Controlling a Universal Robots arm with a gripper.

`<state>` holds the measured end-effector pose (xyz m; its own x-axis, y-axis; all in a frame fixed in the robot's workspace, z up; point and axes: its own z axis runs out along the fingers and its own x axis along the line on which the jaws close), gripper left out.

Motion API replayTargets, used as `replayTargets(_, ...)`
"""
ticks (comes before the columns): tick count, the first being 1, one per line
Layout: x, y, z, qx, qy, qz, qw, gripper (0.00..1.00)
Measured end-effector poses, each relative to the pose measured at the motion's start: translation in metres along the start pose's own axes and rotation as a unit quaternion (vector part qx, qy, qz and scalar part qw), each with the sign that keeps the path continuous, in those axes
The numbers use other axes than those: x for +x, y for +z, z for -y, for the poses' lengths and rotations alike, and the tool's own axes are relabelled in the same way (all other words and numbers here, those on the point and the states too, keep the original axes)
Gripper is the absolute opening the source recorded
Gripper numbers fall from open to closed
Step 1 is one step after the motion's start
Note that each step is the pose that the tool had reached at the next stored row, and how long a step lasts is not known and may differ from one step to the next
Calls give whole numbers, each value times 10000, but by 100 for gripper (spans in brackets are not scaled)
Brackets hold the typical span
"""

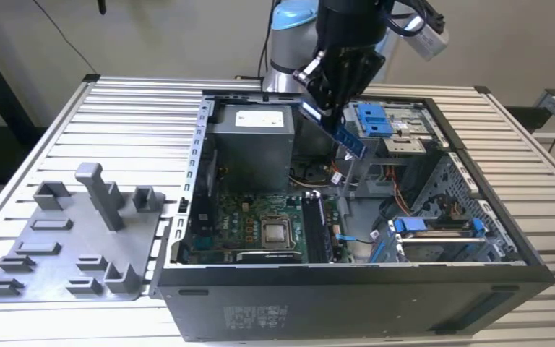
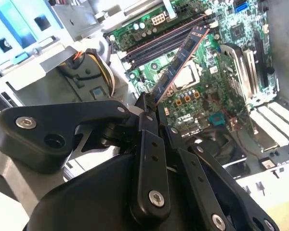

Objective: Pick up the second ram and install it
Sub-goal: 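Insert the second ram into the second slot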

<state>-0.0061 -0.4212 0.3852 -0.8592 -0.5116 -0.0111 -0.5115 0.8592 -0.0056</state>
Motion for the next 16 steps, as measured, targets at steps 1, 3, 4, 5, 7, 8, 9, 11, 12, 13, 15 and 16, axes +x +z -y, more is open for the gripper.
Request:
replayTargets(1,0,4,0,3,58,4,10000,14)
replayTargets(3,0,13,0,7,171,9,9999,14)
replayTargets(4,0,18,0,9,227,11,9997,14)
replayTargets(5,0,22,0,12,280,14,9996,14)
replayTargets(7,0,30,0,15,388,16,9992,14)
replayTargets(8,0,34,0,16,444,16,9990,14)
replayTargets(9,0,39,0,17,505,16,9987,14)
replayTargets(11,1,47,0,19,629,15,9980,14)
replayTargets(12,1,52,0,20,697,15,9976,14)
replayTargets(13,0,55,0,21,769,15,9970,14)
replayTargets(15,1,63,0,22,911,14,9958,14)
replayTargets(16,1,67,0,23,980,13,9952,14)
